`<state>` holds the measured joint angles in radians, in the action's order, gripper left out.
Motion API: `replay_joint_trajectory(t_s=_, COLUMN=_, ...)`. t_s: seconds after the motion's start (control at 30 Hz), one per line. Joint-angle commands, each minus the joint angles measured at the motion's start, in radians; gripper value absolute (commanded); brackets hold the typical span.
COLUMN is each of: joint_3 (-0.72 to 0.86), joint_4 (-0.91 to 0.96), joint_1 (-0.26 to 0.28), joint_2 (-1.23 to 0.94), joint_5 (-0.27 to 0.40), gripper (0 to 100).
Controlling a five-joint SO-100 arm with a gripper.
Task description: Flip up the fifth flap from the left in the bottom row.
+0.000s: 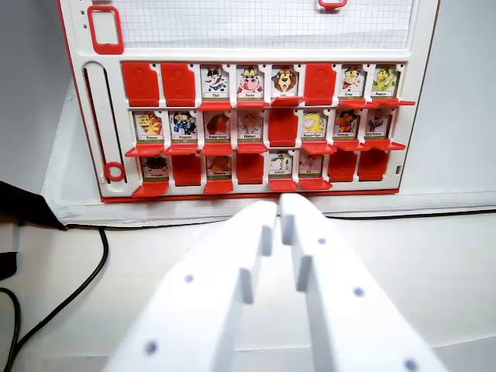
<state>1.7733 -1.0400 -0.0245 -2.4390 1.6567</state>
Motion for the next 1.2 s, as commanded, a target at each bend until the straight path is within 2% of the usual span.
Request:
replay_joint_trajectory(t_s=0.0, joint_3=0.046, joint_4=0.091, joint_1=-0.025, joint_2=-0.037, joint_5=0.017, gripper=0)
replay_joint_trajectory(t_s=0.13, joint_3=0.164, joint_4=0.187, joint_1=-0.041, joint_2=-0.038, joint_5=0.031, gripper=0)
replay_joint_trajectory(t_s=0.4, joint_3=0.523, joint_4=0.515, joint_1=-0.091, joint_2=-0.035, joint_5=0.041, gripper=0)
replay_joint_trajectory(t_s=0.73, joint_3=0.805, joint_4=0.986, joint_1=-0.097, joint_2=0.179, joint_5=0.049, gripper=0)
replay_joint_trajectory(t_s=0.9, joint_3=0.811, joint_4=1.161, joint_1=-0.100, joint_2=0.374, joint_5=0.038, gripper=0)
replay_joint_trajectory(t_s=1.17, joint_3=0.680, joint_4=1.296, joint_1=-0.117, joint_2=0.649, joint_5=0.031, gripper=0)
